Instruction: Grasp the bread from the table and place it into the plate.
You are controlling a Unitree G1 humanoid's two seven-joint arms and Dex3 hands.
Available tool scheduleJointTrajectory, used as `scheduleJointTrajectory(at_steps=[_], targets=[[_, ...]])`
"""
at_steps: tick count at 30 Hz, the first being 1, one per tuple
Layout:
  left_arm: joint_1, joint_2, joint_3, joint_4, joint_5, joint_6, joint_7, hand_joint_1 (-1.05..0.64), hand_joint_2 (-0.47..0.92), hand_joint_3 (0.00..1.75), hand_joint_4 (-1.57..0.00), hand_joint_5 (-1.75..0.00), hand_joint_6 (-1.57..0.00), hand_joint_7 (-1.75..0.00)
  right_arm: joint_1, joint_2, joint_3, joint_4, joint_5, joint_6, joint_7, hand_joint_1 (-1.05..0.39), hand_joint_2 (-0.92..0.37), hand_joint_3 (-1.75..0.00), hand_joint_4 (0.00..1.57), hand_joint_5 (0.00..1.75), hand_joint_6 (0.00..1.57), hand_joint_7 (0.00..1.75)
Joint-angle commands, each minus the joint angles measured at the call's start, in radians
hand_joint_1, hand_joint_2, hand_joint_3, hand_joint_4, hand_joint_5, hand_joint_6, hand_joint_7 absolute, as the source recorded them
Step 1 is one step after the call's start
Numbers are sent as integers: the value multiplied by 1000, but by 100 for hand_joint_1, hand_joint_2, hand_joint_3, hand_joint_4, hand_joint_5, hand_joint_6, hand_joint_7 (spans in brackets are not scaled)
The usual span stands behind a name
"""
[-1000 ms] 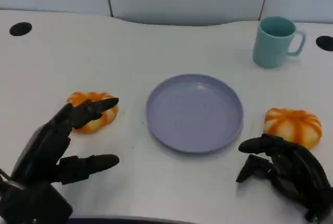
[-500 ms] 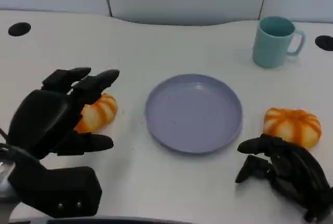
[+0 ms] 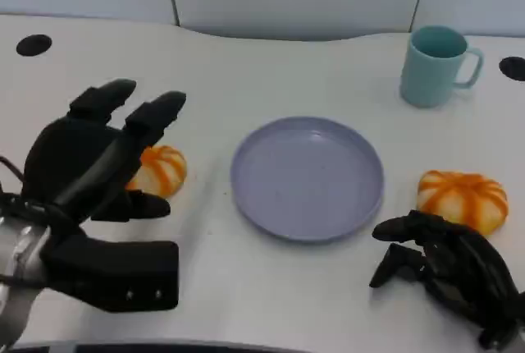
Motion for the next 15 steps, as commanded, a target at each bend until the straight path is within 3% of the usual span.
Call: scheduleJointTrajectory(at_steps=[1,15], targets=[[-67,35,-36,84,-7,30,-22,-89,92,10,-4,-14,-14,-1,23,-8,-5,14,3,18,3,-53,-92,-8,75,127,87,64],[-287,29,-156,423,-102,73,-126,-88,92,5,-1,-12,-9,0,30,-8,-2,13,4,15,-6,-53,-92,-8,75,127,87,64]])
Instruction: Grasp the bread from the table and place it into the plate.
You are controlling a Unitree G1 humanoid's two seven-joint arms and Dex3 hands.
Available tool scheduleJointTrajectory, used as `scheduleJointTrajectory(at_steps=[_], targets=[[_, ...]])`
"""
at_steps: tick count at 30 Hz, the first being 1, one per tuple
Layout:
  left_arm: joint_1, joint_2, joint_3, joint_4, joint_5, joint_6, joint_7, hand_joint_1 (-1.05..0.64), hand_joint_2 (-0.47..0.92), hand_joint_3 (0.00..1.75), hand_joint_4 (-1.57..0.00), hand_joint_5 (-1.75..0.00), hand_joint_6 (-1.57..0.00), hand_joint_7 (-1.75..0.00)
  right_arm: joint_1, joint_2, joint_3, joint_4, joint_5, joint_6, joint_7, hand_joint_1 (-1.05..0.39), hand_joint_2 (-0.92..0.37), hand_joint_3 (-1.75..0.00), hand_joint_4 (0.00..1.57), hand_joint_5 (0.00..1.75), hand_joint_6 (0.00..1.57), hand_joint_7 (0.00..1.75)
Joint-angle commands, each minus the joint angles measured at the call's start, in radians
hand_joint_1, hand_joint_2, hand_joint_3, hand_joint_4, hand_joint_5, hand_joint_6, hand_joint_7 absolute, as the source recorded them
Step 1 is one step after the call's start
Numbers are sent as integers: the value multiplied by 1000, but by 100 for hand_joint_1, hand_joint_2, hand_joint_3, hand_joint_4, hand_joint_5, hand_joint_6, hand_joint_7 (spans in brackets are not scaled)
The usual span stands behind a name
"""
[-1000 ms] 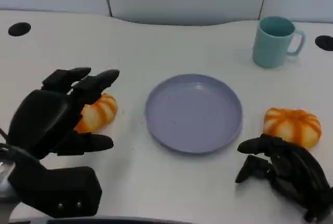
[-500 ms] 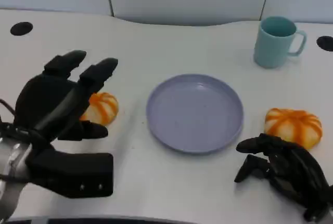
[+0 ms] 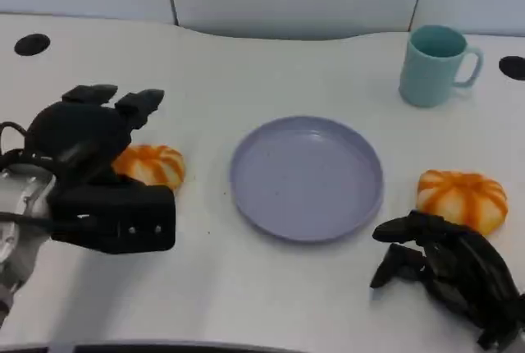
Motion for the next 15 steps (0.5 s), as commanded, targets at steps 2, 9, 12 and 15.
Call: scheduleJointTrajectory(at_steps=[2,9,12,15], targets=[[-95,-14,-53,150,-24,20,-33,-87,91,4,-2,-12,-10,0,30,-7,-2,11,-2,17,-4,-53,-92,-8,75,127,87,65],[-232,-76,-97,408,-88,12,-82,-87,90,1,-2,-12,-10,-1,43,-7,-5,-7,11,32,15,-51,-92,-8,75,128,86,64],[-274,-93,-107,501,-115,-3,-86,-88,89,0,-3,-13,-11,-1,49,-8,-3,-16,6,35,8,-52,-92,-8,75,128,86,64],[-305,-108,-122,570,-122,-6,-72,-91,88,0,-5,-15,-13,-2,54,-8,-3,-21,4,39,2,-52,-92,-8,75,129,87,64]])
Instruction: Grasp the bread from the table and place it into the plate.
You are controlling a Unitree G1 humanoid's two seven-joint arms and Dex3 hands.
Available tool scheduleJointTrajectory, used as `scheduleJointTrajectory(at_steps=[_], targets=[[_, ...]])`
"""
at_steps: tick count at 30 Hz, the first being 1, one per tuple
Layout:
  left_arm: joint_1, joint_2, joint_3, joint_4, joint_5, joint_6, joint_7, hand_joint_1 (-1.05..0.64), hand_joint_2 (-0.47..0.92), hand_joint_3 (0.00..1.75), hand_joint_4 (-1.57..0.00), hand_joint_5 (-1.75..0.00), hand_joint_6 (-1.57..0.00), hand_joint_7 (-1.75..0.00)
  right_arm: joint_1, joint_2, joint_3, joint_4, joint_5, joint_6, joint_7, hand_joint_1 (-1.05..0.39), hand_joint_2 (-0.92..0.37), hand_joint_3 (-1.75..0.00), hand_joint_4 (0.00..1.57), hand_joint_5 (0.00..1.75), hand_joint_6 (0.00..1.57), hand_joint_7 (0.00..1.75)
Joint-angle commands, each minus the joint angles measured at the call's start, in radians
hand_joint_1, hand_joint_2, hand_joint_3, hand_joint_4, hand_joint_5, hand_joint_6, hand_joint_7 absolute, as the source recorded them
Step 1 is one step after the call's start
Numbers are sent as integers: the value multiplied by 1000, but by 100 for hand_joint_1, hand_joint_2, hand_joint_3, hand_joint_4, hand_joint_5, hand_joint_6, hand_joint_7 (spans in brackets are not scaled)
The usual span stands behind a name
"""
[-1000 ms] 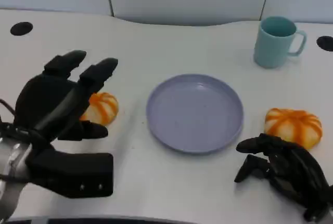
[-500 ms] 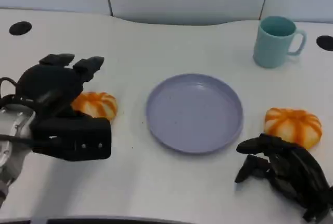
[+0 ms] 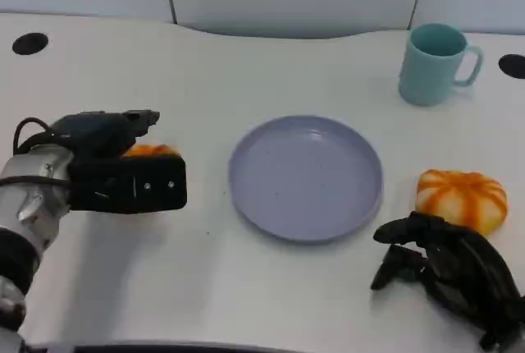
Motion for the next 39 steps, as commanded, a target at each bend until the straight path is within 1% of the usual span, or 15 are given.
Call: scheduleJointTrajectory(at_steps=[1,6,8,12,32,35,36,39], targets=[[-52,-8,-21,89,-21,-6,8,-91,88,0,-5,-15,-13,-2,38,-8,-1,8,-4,24,-18,-52,-92,-7,75,129,87,64],[-102,-42,-51,178,-24,17,12,-90,87,0,-5,-17,-14,-2,44,-9,2,-5,-6,16,-17,-53,-92,-9,74,129,87,64],[-110,-45,-57,193,-28,16,14,-90,86,0,-4,-18,-14,-2,45,-9,3,-7,-7,14,-18,-53,-92,-9,74,128,87,65],[-130,-66,-70,220,-32,36,16,-89,85,0,-5,-20,-15,-2,52,-8,-1,-31,10,63,-10,-52,-92,-8,73,128,86,65],[-135,-67,-80,230,-41,36,20,-89,85,0,-1,-28,-16,-2,60,-8,4,-50,13,79,-14,-52,-92,-7,74,127,86,66],[-136,-137,-129,289,2,93,46,-88,83,0,0,-31,-17,-2,93,-9,22,-101,-1,90,-30,-53,-92,-8,73,127,86,66],[-136,-150,-139,302,8,105,54,-87,82,0,0,-33,-17,-2,102,-10,27,-116,-3,93,-32,-53,-92,-8,73,127,86,66],[-139,-161,-155,317,12,116,59,-86,81,0,0,-33,-17,-2,111,-9,31,-131,6,97,-26,-53,-92,-9,72,127,85,66]])
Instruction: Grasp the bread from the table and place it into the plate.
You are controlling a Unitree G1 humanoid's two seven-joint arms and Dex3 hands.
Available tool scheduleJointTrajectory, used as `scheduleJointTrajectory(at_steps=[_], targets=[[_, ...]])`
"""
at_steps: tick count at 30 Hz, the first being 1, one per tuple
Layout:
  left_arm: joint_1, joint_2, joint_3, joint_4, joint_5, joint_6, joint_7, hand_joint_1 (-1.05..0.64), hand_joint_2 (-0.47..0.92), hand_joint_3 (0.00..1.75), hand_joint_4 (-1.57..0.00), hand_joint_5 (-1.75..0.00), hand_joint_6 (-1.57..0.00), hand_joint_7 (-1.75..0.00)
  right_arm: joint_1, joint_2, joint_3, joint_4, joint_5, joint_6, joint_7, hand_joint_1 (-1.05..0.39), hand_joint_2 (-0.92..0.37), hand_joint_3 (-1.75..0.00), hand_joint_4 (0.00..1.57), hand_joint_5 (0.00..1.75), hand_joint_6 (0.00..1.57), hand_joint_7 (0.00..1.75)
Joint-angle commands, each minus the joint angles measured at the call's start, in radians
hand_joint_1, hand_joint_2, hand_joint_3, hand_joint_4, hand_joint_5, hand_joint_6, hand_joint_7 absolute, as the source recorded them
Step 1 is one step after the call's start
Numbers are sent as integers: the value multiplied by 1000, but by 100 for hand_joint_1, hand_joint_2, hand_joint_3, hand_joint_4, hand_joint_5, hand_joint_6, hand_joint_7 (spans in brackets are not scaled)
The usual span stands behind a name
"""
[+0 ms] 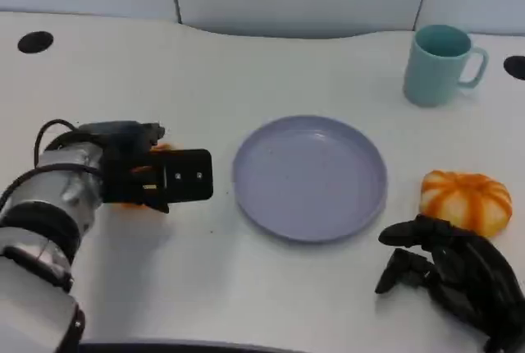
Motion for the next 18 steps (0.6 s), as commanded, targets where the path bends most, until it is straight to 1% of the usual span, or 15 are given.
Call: scheduleJointTrajectory(at_steps=[1,3,11,12,15,18], targets=[[-6,-17,-28,25,14,16,23,-87,81,0,0,-33,-19,-3,41,-7,8,2,0,19,4,-52,-92,-10,72,127,85,66],[-4,-22,-35,28,17,21,30,-87,81,0,0,-33,-20,-3,42,-6,7,7,6,12,10,-52,-92,-10,72,127,85,66],[3,-31,-44,31,9,22,31,-87,80,0,0,-31,-20,-3,56,-10,20,-29,1,46,-15,-54,-92,-8,74,127,87,67],[2,-33,-43,33,7,25,24,-87,80,0,0,-31,-20,-3,60,-9,21,-36,-1,40,-16,-55,-92,-8,74,127,87,67],[1,-39,-44,37,6,38,10,-86,79,0,0,-30,-20,-3,66,-8,24,-44,-1,26,-15,-52,-92,-10,72,129,85,67],[6,-43,-39,38,0,44,11,-87,79,0,-1,-31,-20,-2,68,-8,21,-49,9,46,-13,-52,-92,-10,72,130,85,68]])
